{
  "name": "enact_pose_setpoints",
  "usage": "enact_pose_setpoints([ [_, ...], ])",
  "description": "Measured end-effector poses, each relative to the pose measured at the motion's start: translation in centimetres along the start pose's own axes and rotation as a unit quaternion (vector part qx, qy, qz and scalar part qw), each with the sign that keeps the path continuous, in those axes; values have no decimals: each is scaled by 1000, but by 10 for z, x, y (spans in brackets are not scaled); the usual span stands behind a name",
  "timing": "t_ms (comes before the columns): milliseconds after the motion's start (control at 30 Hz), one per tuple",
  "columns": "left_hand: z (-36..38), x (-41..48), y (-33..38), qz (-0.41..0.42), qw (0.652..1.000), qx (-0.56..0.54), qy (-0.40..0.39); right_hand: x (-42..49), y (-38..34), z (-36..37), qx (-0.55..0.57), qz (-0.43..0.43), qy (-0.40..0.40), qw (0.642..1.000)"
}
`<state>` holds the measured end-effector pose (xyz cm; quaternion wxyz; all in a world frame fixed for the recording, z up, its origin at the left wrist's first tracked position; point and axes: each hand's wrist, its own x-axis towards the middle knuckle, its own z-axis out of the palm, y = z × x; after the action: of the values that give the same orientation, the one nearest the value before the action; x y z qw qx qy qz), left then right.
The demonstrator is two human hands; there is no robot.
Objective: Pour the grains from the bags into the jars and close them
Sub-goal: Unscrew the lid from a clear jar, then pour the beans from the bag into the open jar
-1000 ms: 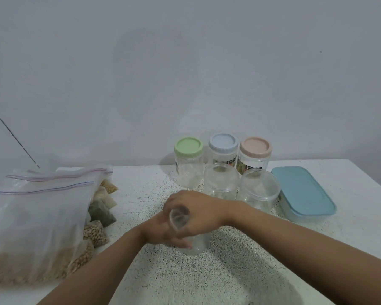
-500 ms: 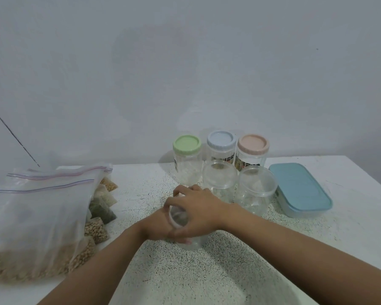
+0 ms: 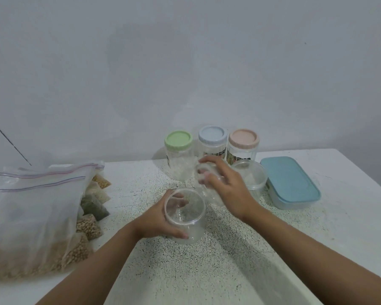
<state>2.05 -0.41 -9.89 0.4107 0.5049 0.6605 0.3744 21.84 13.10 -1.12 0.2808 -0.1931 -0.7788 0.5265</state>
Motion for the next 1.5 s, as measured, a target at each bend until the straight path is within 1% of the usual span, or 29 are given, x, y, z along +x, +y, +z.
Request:
enact_pose_setpoints([
  [67, 5, 1, 2, 0, 1000, 30, 7, -9, 14, -14, 36, 34, 39, 998],
  [167, 14, 3, 4, 12, 998, 49, 29, -28, 39, -31, 32, 113, 67, 991],
  [267, 21, 6, 4, 29, 997, 58, 51, -49, 68, -39, -18, 170, 76, 982],
  [333, 26, 8, 7, 33, 996, 59, 57, -60, 87, -40, -68, 191, 75, 976],
  [467, 35, 10, 15, 27, 997, 44, 65, -64, 109, -43, -218, 153, 58, 962],
  [533, 40, 9, 19, 23, 997, 30, 68, -63, 115, -46, -304, 122, 38, 944],
  [600, 41, 7, 20, 19, 997, 25, 69, -63, 117, -48, -381, 107, 14, 918],
  [700, 40, 4, 23, 10, 998, 37, 57, -70, 113, -47, -442, 69, -11, 894],
  [767, 38, 0, 26, -2, 998, 50, 42, -74, 111, -45, -457, 25, 8, 889],
  [833, 34, -7, 29, -11, 997, 66, 28, -73, 102, -43, -433, -10, 59, 900],
  [900, 24, -17, 31, -15, 996, 89, 22, -66, 83, -41, -382, -47, 98, 918],
  [967, 12, -32, 37, -22, 991, 121, 42, -55, 60, -37, -322, -83, 120, 935],
  [1033, -2, -49, 45, -15, 984, 151, 90, -41, 38, -31, -271, -107, 119, 949],
  [1133, -24, -80, 58, 25, 961, 163, 221, -19, 8, -11, -212, -124, 82, 966],
  [1233, -47, -112, 68, 48, 926, 172, 331, 6, -15, 21, -142, -100, 25, 984],
  [1367, -84, -155, 65, 38, 890, 195, 410, 36, -38, 78, -68, -48, -39, 996],
  [1433, -105, -172, 56, 20, 872, 204, 443, 49, -48, 111, -55, -33, -64, 996],
  [1500, -124, -184, 45, 1, 861, 217, 461, 59, -56, 142, -48, -30, -80, 995],
])
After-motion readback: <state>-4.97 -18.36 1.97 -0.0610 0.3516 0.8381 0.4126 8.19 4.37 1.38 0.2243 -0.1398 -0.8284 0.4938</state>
